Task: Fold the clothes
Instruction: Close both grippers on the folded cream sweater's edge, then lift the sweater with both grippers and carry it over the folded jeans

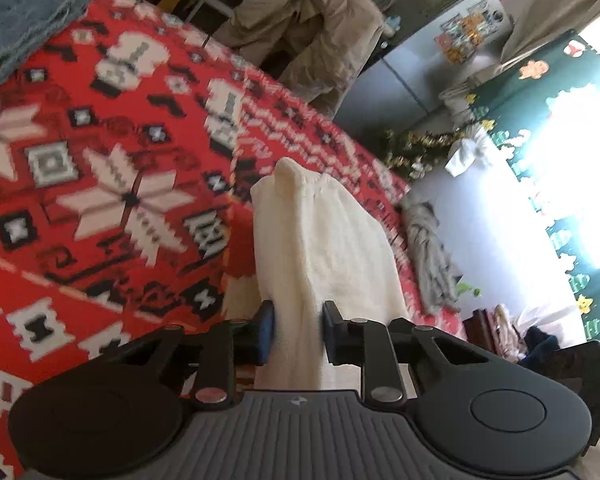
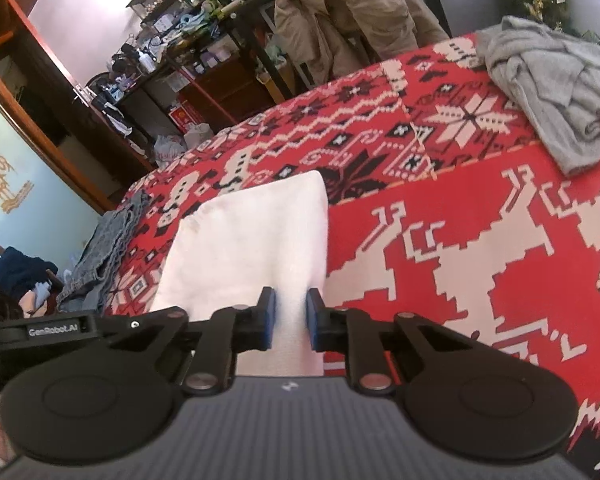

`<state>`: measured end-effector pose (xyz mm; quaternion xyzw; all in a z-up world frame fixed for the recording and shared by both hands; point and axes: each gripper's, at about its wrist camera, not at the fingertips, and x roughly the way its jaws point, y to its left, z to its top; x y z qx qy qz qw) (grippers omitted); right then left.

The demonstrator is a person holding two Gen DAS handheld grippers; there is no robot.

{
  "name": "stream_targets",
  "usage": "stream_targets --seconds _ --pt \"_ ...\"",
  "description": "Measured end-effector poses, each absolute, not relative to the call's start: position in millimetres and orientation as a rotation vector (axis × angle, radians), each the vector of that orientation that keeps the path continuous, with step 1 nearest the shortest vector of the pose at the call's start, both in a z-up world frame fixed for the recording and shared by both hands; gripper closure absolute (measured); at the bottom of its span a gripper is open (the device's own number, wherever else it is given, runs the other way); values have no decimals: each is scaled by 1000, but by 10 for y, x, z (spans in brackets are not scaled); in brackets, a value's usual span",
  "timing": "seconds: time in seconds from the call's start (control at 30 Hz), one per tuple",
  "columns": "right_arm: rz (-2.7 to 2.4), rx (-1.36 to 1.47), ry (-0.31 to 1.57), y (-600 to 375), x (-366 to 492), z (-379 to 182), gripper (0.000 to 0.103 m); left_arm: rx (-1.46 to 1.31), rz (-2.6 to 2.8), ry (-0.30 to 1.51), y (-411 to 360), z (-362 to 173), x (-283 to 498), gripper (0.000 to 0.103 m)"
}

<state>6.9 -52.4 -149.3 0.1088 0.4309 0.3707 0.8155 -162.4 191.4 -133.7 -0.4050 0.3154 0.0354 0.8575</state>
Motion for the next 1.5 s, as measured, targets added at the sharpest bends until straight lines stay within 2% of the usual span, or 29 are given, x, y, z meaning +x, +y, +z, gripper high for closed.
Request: stream_targets --seconds 0.27,0.67,0.93,1.17,1.33,1.4,1.47,1.5 --pt "841 259 866 -185 50 -1001 85 -839 143 570 2320 -879 -1830 78" --pt "925 262 864 1790 -124 -638 85 -748 306 506 3854 -633 -2094 79" --pt "885 251 941 3079 -137 -712 85 -732 377 523 4933 -655 -2080 79" --pt "850 222 1008 3670 -63 -944 85 -756 400 558 5320 -972 -2064 79" --pt "861 152 984 3823 -77 -1131 85 -795 401 555 5409 -1221 -2136 78" --pt "874 135 969 3825 -91 -1166 85 -818 392 540 5435 -1262 -2201 75" --pt "889 120 953 3819 -106 -1196 82 -834 388 528 5445 -1279 -2278 64" --pt "895 121 949 3805 -107 -1206 79 -838 389 522 5442 -1274 -2322 63"
